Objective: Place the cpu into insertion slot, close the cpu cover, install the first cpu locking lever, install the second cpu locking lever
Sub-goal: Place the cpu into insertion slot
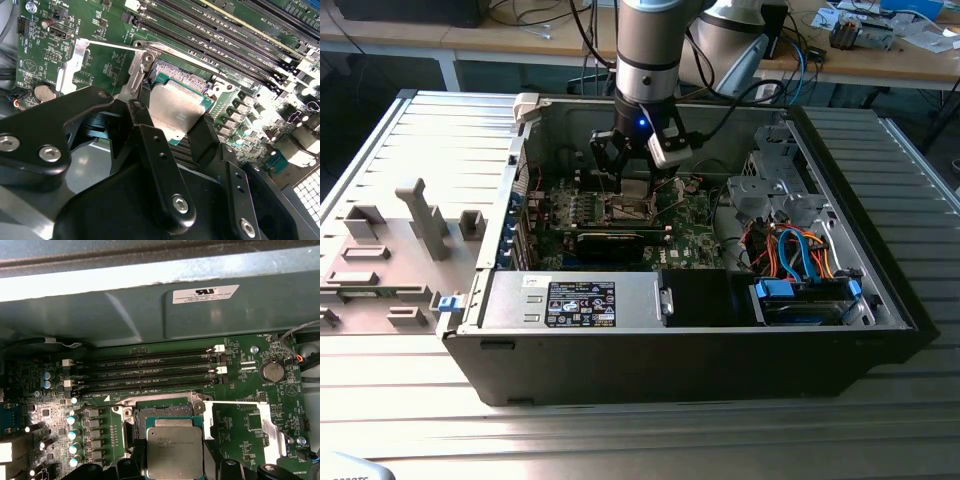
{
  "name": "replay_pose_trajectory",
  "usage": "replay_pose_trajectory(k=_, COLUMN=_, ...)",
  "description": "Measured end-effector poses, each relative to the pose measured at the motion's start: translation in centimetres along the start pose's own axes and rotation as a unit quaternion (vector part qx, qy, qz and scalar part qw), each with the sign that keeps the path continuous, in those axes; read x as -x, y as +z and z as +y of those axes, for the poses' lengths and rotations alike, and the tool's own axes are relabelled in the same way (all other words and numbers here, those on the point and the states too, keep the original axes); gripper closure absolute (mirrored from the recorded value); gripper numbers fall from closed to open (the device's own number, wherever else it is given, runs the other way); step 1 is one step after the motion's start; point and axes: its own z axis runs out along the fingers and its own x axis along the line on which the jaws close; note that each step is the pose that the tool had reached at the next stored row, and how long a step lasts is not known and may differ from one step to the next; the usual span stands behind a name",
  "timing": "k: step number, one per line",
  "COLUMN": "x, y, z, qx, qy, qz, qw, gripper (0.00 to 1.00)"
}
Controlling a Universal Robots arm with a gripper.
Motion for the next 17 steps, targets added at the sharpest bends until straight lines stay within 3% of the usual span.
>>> replay_pose_trajectory(k=17, x=0.0, y=0.16, z=-0.01, qx=0.0002, qy=0.01, qz=-0.0003, qw=0.99995, gripper=0.46)
